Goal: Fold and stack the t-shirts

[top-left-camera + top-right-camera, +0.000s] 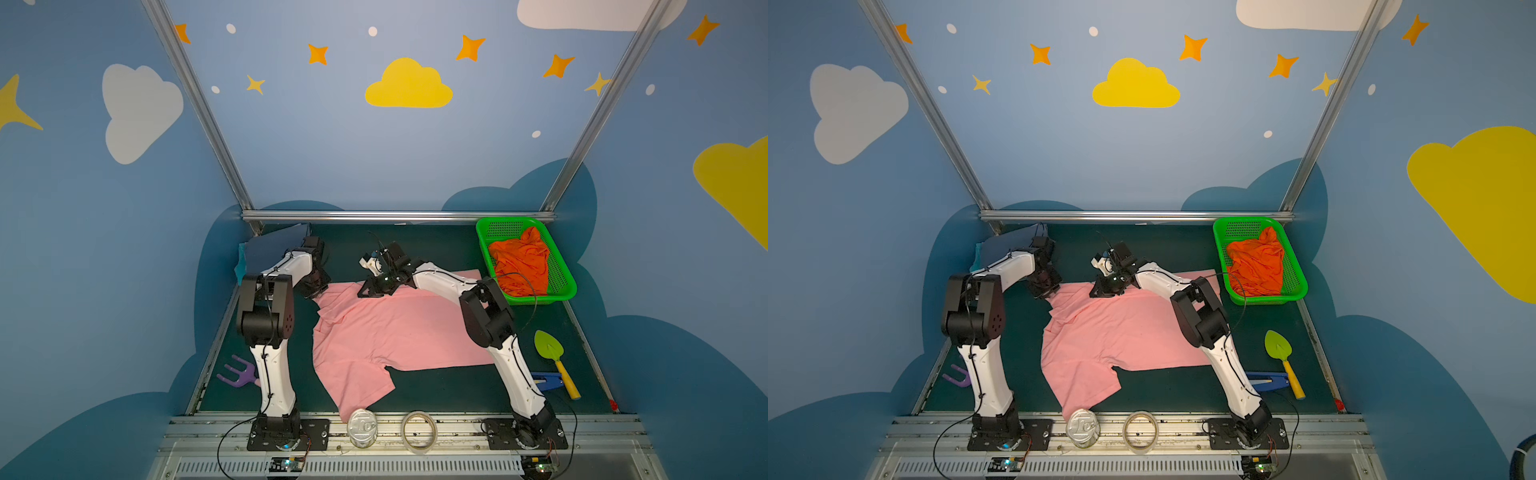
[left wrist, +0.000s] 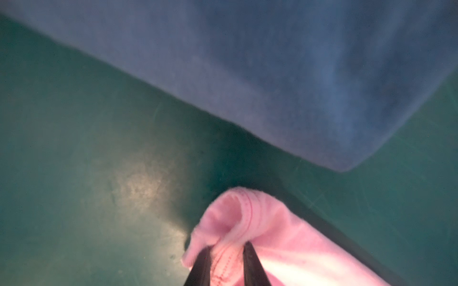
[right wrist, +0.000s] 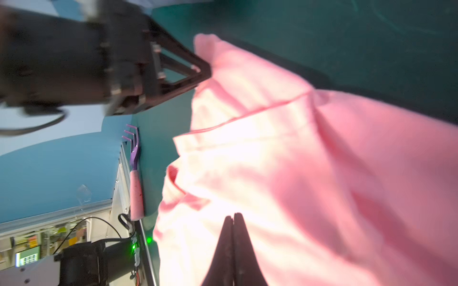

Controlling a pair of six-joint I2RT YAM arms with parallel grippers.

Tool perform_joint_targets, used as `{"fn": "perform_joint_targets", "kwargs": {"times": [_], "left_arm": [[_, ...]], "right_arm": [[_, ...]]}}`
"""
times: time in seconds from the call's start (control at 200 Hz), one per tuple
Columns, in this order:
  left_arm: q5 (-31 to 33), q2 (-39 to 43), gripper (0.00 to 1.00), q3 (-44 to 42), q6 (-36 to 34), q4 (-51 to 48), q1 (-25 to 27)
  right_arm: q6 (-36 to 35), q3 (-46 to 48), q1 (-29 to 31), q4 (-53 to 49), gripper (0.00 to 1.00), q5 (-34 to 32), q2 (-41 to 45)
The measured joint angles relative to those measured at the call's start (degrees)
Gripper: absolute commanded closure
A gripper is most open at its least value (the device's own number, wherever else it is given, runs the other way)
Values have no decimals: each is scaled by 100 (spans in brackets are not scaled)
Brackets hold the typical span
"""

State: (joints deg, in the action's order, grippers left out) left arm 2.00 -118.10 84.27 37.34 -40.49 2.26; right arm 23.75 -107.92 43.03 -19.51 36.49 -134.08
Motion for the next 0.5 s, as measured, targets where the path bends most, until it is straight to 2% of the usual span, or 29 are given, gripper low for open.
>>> {"fn": "perform_joint_targets", "kwargs": {"times": [0.06, 0.155, 0.501], "left_arm": [[-2, 0, 77, 0, -2, 0, -2], [2, 2, 77, 0, -4, -2, -2], [7, 2, 77, 0, -26, -13, 0]], "right_arm": [[-66, -15, 0, 13, 65, -116, 133], [-251, -258, 0, -55, 55, -267, 118], [-719, -2448, -94, -796, 50, -841, -1401]]}}
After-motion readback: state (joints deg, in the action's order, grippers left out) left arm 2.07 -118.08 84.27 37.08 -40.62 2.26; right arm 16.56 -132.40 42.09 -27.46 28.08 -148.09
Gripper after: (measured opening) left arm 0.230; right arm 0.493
